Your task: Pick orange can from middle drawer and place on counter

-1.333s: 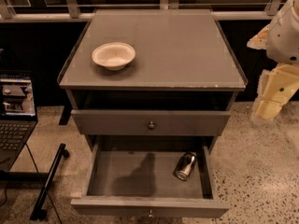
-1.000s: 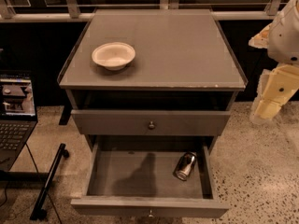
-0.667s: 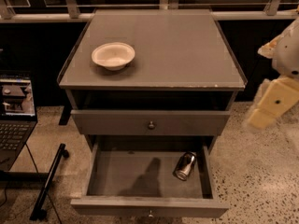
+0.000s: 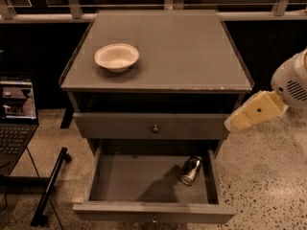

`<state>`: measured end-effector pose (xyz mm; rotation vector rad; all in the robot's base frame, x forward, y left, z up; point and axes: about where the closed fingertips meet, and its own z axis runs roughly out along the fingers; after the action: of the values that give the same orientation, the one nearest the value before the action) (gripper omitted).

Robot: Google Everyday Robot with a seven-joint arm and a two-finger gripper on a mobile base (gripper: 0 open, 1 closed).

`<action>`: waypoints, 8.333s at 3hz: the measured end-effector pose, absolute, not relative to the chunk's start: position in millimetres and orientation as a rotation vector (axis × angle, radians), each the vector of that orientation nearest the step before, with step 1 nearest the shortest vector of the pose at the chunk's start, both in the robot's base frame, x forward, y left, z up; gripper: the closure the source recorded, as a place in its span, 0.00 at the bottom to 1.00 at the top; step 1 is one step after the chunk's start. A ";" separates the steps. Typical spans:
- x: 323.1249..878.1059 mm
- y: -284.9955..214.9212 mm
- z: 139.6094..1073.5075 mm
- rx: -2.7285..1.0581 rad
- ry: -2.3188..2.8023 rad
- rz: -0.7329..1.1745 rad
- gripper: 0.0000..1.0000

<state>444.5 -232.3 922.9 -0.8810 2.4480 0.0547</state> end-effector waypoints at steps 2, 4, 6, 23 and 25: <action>446.2 -230.8 924.8 -0.770 2.478 0.083 0.00; 467.1 -217.1 865.0 -0.341 2.485 0.292 0.00; 498.2 -211.8 833.7 -0.020 2.429 0.405 0.00; 556.6 -157.6 476.3 0.512 2.488 0.886 0.00; 566.3 -168.3 442.3 0.572 2.541 0.837 0.00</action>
Offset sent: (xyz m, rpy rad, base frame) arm 0.0022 0.0013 0.0016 0.0423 0.0084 -0.0759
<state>566.3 -168.3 442.3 0.5718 2.5405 0.8367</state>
